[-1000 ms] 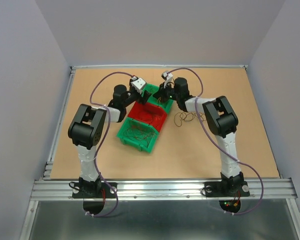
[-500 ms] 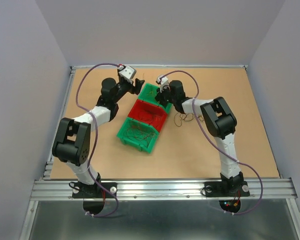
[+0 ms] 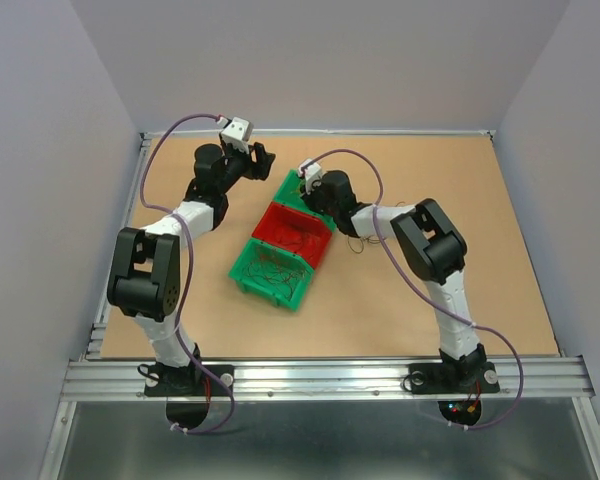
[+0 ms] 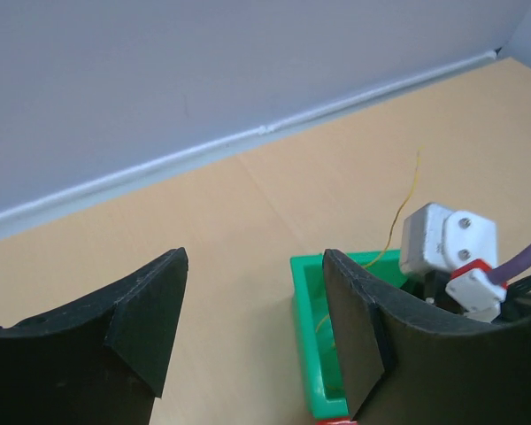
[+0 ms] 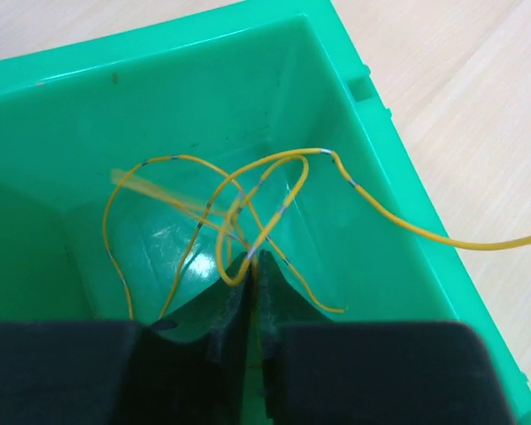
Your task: Untangle the cables
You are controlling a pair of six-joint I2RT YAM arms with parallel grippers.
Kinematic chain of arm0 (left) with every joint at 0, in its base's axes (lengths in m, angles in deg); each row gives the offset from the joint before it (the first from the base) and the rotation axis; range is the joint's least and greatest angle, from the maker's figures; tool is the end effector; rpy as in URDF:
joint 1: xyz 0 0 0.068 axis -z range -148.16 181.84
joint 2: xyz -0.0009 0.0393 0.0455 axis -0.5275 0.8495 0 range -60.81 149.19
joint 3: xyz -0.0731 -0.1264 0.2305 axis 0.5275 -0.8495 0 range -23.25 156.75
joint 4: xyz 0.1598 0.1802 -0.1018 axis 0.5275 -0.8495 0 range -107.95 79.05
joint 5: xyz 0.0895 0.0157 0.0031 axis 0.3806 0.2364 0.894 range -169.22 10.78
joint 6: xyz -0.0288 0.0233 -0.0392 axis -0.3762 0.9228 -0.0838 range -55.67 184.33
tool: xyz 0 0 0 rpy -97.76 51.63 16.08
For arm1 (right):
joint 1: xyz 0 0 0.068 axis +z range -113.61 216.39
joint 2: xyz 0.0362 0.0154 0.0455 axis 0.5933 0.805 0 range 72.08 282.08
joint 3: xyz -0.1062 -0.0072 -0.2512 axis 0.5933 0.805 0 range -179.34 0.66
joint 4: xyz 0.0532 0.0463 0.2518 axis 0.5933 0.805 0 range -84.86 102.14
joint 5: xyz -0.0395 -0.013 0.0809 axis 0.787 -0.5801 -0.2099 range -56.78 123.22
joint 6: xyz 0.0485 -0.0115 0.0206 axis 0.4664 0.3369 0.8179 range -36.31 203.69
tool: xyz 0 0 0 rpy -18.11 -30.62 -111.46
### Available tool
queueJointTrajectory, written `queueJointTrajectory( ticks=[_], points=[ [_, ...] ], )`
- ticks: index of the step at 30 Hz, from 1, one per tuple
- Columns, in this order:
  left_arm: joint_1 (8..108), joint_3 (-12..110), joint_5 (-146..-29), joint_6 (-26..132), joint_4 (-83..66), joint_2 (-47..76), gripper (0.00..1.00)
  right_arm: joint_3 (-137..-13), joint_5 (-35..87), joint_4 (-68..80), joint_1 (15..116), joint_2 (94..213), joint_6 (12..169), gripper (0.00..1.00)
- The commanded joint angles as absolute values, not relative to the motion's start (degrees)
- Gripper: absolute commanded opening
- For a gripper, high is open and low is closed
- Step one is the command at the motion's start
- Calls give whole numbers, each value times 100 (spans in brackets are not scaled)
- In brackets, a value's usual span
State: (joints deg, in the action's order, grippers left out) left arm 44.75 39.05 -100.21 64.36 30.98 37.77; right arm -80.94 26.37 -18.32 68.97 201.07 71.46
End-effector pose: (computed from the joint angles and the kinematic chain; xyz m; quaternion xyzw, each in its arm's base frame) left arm 0.3861 -0.1017 0.2886 0.2085 0.6408 -0.2033 0.7104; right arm 0.4158 0.2708 0.1347 -0.3491 0.7612 0.1454 0.5268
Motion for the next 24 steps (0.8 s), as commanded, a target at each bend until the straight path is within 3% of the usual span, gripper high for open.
queueJointTrajectory(
  ticks=[1, 7, 13, 19, 24],
  points=[
    [4406, 4161, -10356, 6283, 3168, 3788, 73, -7739, 2427, -2254, 6909, 19672, 7227, 21],
    [4406, 4170, -10523, 6353, 3221, 3903, 71, -7791, 2311, -2360, 6918, 19434, 7630, 40],
    [4406, 4109, -10515, 6380, 3308, 3885, 70, -7581, 2311, -2509, 6883, 19013, 8078, 42],
    [4406, 4030, -10664, 6389, 3396, 3824, 70, -7308, 2347, -2685, 6847, 18740, 8308, 60],
    [4406, 3994, -10848, 6406, 3440, 3815, 70, -7167, 2356, -2826, 6821, 18669, 8352, 67]
  ],
)
